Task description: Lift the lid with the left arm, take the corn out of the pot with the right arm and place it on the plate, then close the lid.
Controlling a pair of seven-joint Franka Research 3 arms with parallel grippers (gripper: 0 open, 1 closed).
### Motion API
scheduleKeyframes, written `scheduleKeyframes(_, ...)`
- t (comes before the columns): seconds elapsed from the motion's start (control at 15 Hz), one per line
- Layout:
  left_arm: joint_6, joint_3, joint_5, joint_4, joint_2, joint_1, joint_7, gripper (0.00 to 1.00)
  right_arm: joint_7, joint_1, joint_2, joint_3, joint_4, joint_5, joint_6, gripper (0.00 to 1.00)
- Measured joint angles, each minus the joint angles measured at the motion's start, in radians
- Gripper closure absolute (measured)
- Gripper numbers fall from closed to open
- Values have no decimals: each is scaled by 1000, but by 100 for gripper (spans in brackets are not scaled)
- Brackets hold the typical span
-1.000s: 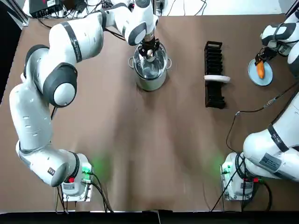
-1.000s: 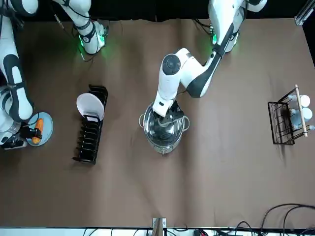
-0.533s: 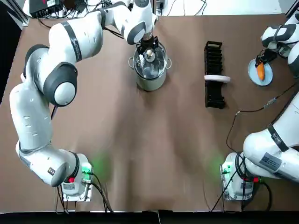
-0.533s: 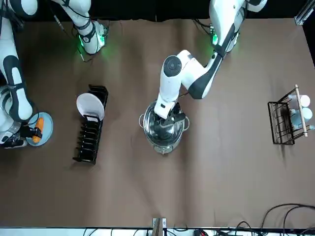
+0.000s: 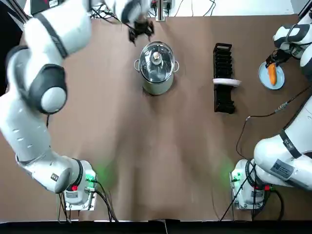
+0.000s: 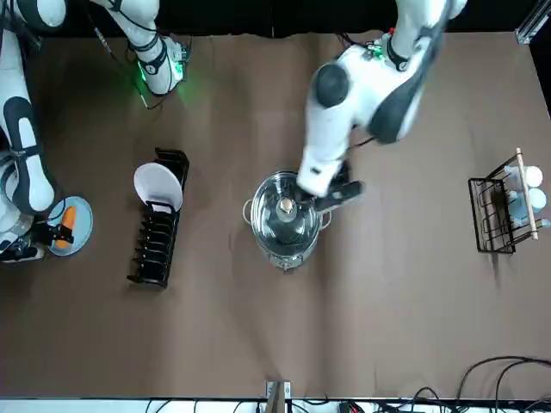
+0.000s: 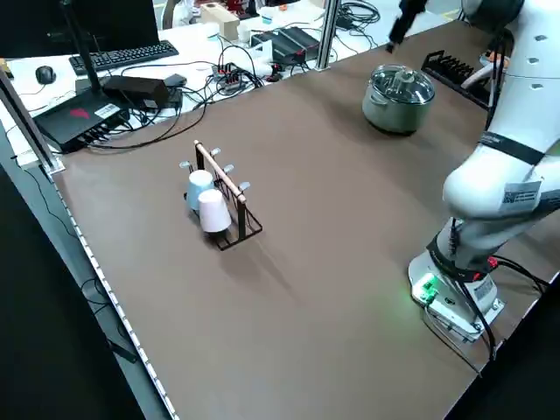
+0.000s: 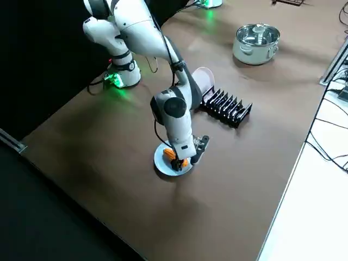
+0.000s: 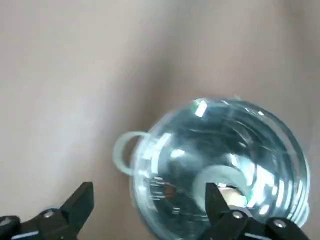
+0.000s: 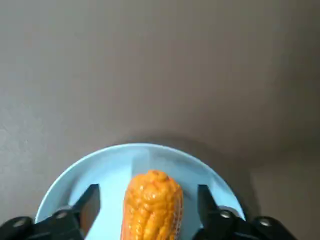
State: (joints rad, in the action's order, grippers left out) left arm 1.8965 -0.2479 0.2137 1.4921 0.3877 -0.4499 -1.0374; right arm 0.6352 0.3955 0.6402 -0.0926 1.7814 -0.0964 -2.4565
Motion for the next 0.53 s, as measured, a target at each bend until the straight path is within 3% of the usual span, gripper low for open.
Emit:
scheduleKeyframes(0.13,-105,-4,0,2,-83,76,128,1,0,-1,0,6,-16,0,5,1)
scheduleKeyframes(0.4,-255,-8,-33,5,-181,212,424,1,-2,-22,-14,22,-49,-1,29,0)
scheduleKeyframes(0.53,-344,-9,-87,6,-236,303,613,0,-6,-52,-75,23,-81,-2,143,0)
